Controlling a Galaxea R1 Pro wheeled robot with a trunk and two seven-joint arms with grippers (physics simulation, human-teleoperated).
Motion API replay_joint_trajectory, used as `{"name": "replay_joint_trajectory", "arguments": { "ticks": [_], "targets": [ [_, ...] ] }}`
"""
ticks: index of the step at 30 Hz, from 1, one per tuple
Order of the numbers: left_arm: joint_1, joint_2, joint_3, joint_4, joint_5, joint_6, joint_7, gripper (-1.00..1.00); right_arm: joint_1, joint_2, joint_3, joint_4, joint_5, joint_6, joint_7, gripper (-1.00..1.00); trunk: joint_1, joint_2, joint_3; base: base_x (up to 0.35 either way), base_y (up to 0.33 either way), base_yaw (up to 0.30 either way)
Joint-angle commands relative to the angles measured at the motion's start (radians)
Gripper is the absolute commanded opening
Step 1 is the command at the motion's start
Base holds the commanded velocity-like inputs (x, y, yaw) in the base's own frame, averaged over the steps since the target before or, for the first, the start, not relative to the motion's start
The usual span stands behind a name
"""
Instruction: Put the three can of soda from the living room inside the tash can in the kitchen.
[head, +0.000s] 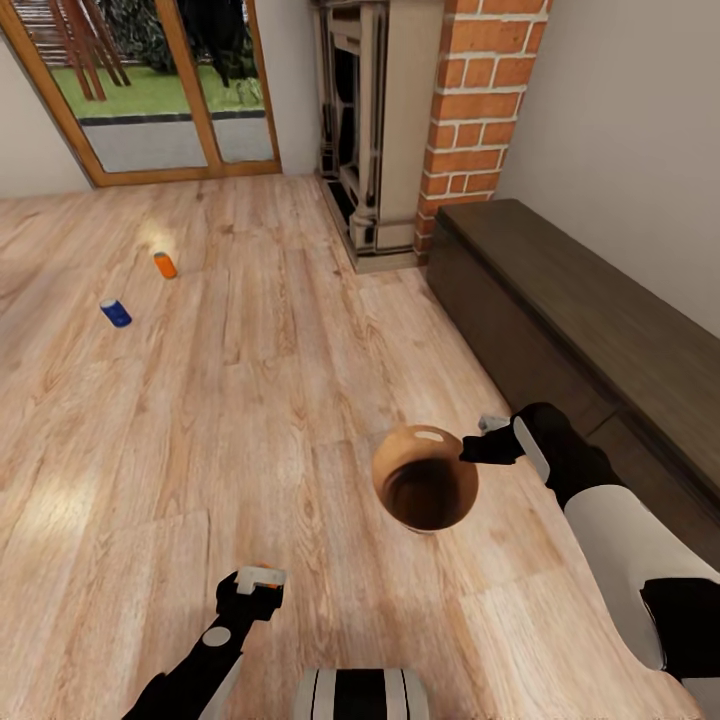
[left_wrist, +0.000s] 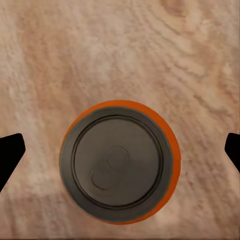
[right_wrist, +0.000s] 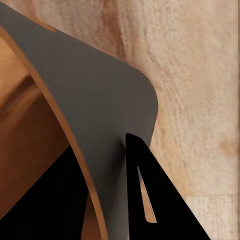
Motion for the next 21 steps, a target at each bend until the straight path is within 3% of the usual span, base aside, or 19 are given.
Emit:
{"name": "replay_joint_trajectory", "arguments": {
  "ticks": [1,21],
  "targets": [
    [0.000,0.000,0.000,0.000,0.000,0.000,-0.002,1.00,-0.001,0.000,-0.001,-0.001,-0.032,0.004,0.004,-1.00,0.000,0.000,-0.004,0.000,0.000,0.000],
    [0.000,0.000,0.006,-0.008,0.000,0.001,-0.002,1.00,0.000,0.001,0.001,-0.001,-0.032,0.004,0.004,-1.00,0.003,-0.002,-0.029,0.000,0.000,0.000]
  ]
}}
